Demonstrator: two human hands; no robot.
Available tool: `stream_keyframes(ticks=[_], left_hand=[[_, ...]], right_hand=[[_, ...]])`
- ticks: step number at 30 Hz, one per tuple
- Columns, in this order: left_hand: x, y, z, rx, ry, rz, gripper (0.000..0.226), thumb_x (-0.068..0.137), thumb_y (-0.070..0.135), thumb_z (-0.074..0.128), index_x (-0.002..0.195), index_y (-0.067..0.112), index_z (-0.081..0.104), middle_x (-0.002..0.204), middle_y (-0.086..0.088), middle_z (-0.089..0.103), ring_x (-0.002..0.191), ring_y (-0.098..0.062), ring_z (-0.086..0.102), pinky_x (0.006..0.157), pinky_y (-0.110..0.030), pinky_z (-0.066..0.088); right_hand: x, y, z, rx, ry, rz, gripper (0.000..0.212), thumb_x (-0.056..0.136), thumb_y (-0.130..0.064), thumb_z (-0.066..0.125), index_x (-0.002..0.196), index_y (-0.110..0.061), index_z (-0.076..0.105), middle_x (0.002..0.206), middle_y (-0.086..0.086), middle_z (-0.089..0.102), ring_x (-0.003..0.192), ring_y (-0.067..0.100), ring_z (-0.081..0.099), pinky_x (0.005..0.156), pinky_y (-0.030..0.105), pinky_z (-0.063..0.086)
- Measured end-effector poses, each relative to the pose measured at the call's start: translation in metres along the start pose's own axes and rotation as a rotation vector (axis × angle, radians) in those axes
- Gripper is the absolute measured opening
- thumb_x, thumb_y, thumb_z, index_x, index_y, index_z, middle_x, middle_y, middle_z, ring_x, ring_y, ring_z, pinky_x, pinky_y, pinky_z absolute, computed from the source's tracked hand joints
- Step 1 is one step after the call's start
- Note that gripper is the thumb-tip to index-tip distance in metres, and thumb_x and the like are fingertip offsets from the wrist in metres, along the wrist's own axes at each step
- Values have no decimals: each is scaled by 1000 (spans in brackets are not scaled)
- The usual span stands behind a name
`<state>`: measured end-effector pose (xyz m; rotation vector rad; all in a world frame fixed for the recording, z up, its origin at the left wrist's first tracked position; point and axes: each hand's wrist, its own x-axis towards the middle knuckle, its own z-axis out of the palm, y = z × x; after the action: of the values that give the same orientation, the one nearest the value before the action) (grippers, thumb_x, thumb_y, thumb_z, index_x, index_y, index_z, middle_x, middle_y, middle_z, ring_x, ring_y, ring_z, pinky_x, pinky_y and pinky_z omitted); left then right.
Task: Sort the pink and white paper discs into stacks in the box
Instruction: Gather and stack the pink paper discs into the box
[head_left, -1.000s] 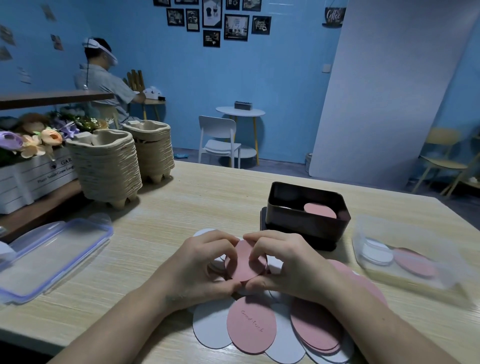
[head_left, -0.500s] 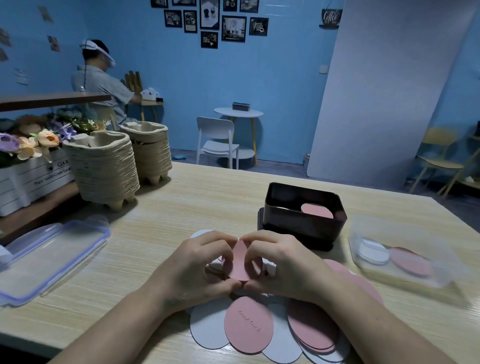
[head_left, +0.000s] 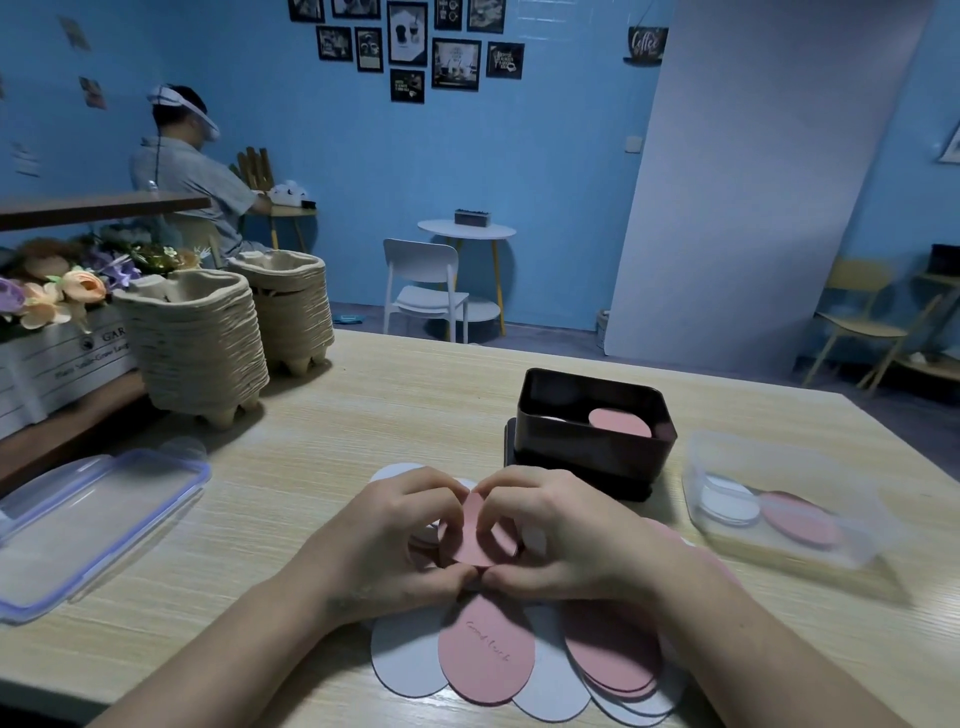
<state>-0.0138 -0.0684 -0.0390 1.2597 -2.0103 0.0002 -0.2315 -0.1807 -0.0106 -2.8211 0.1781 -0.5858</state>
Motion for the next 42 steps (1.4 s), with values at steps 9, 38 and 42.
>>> stream_keyframes(ticks=[9, 38, 42], left_hand=[[20, 3, -11, -53, -32, 18, 29, 81, 38, 88, 93, 22, 67, 115, 13, 67, 109, -5, 66, 88, -30, 55], [41, -12, 20, -33, -19, 1, 15, 92, 42, 65, 96, 28, 66, 94, 21, 62, 88, -5, 63, 76, -31, 51], [40, -10, 19, -42, -25, -1, 14, 92, 42, 65, 96, 28, 66, 94, 21, 62, 88, -6, 63, 74, -35, 53]], right_hand=[[2, 0, -18, -29, 50, 32, 25, 81, -35, 83, 91, -23, 64, 99, -5, 61, 83, 15, 60, 73, 36, 53], [-10, 102, -112, -469, -69, 742, 34, 80, -60, 74, 82, -27, 72, 77, -12, 62, 78, 12, 58, 68, 33, 55], [-7, 107, -108, -452, -120, 760, 29, 84, -51, 76, 80, -23, 76, 77, -10, 64, 79, 16, 62, 70, 35, 58]])
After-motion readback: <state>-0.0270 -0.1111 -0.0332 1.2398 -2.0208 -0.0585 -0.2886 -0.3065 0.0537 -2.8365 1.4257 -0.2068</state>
